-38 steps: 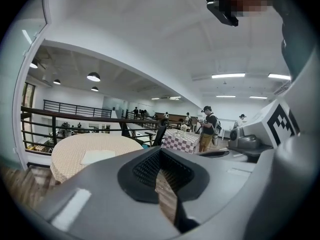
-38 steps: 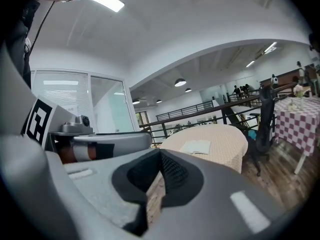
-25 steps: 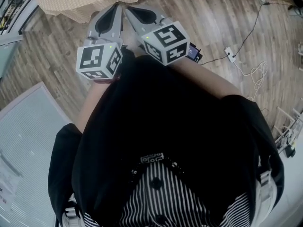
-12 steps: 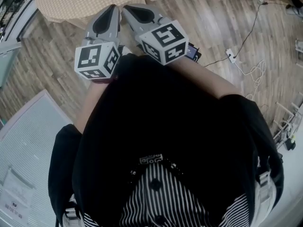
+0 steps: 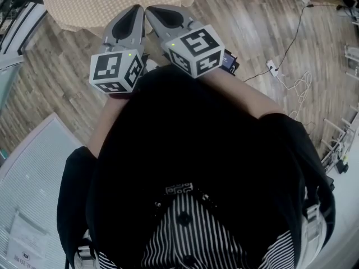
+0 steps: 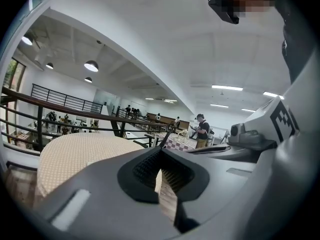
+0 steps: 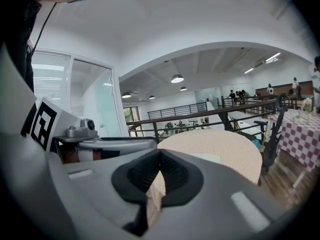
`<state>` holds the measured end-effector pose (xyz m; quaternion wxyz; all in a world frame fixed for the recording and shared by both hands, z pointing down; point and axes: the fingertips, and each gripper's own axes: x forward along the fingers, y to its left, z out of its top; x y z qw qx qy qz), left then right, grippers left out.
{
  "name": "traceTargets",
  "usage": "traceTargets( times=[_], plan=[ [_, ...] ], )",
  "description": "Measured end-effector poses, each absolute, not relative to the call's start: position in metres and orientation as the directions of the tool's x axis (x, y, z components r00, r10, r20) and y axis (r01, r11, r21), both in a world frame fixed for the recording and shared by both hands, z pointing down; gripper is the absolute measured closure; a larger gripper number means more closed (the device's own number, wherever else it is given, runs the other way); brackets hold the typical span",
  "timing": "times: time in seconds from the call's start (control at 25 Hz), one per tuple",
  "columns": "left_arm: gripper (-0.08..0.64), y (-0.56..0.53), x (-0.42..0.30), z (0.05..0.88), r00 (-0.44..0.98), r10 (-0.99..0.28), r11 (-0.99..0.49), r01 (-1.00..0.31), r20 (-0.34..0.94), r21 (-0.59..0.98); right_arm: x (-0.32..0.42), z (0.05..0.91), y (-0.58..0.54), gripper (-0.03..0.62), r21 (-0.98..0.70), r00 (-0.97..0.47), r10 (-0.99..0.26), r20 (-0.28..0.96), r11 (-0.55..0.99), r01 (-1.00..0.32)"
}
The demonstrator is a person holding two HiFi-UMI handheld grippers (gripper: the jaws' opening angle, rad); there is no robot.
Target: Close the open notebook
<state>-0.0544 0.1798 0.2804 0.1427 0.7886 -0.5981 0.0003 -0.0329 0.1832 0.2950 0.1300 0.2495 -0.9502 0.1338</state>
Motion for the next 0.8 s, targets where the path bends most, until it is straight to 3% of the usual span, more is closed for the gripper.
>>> traceTargets(
  times=[0.8],
  plan=[
    [0.557,0.153,-0.145,0.268,0.118,-0.981,-0.085,-0.975,0.156,0.204,-0.127,0.293,0.142,0.591,-0.278,-0.927,-0.261,0.27,0.9,-0.334]
  ],
)
